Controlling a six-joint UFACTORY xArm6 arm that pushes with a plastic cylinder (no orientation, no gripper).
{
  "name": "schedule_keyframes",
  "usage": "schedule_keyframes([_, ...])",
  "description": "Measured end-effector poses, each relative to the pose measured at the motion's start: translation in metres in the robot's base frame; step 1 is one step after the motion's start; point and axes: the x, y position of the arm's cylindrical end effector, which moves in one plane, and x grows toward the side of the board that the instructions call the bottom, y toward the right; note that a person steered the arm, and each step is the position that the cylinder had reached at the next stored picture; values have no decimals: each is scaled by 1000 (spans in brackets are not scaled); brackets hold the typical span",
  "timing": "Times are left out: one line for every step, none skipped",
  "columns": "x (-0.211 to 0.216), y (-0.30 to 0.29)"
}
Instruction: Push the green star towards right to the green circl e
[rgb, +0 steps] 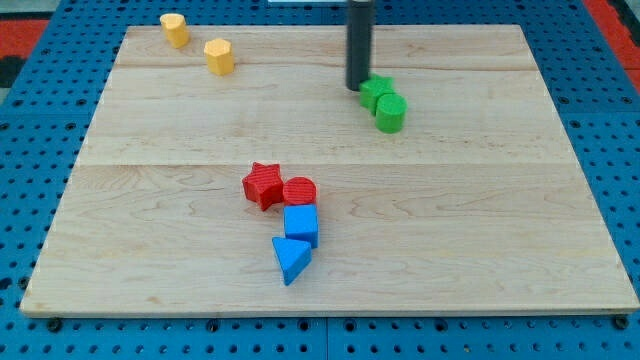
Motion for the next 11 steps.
schedule_keyframes([13,-24])
schedule_keyframes([25,52])
schedule_keyframes([25,52])
schedule_keyframes([16,111])
schedule_keyframes([14,120])
schedule_keyframes([-14,119])
schedule_keyframes([-32,171])
schedule_keyframes([15,185])
schedule_keyframes([52,179])
schedule_keyframes([9,193])
schedule_keyframes([52,154])
